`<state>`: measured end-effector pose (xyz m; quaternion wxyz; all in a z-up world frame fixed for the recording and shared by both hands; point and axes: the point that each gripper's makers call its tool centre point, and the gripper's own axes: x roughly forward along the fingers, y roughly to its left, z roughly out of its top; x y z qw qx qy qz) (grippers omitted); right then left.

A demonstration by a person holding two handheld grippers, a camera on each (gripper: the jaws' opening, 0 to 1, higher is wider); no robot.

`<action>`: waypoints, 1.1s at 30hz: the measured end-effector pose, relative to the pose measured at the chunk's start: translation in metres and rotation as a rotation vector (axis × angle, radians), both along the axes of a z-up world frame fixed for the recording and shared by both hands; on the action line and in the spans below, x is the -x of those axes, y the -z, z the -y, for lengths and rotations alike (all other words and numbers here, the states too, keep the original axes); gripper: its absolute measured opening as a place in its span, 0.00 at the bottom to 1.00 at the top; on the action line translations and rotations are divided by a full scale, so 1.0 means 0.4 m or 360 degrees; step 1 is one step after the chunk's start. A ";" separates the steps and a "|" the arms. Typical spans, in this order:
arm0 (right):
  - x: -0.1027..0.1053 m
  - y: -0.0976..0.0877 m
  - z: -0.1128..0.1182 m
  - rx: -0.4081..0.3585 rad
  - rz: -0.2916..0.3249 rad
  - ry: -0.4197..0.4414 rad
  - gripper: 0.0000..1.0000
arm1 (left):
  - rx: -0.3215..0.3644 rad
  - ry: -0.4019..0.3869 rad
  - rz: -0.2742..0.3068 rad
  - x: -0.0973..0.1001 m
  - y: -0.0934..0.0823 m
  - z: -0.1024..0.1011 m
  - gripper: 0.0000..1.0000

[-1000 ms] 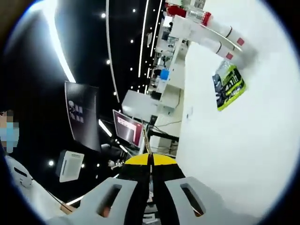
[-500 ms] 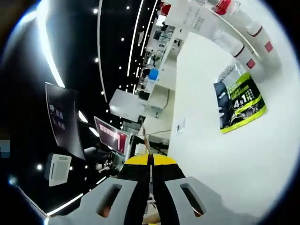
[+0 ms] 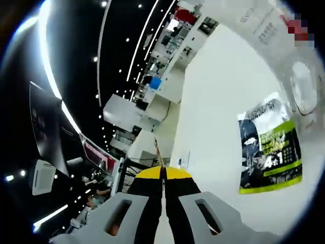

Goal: Arrange the skincare products in the storage area until every visible bottle or jar stands upright without overlapping.

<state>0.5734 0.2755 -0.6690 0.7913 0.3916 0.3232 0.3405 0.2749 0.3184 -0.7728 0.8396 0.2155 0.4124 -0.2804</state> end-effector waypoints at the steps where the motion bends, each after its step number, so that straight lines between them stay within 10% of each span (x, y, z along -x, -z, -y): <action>1: -0.012 -0.008 -0.010 0.0010 0.0010 -0.0009 0.00 | 0.0003 -0.0010 -0.0002 0.000 0.000 -0.001 0.18; 14: -0.092 -0.074 -0.023 -0.0022 0.0035 0.0085 0.00 | 0.0005 0.0004 -0.0019 0.007 0.008 0.000 0.14; 26: -0.201 -0.256 -0.061 0.0102 0.0327 -0.0048 0.00 | 0.0018 -0.0006 -0.0032 0.008 0.014 -0.003 0.14; 33: -0.146 -0.167 -0.076 0.0095 0.0183 -0.0011 0.00 | 0.0018 -0.0011 -0.0036 0.007 0.018 -0.004 0.14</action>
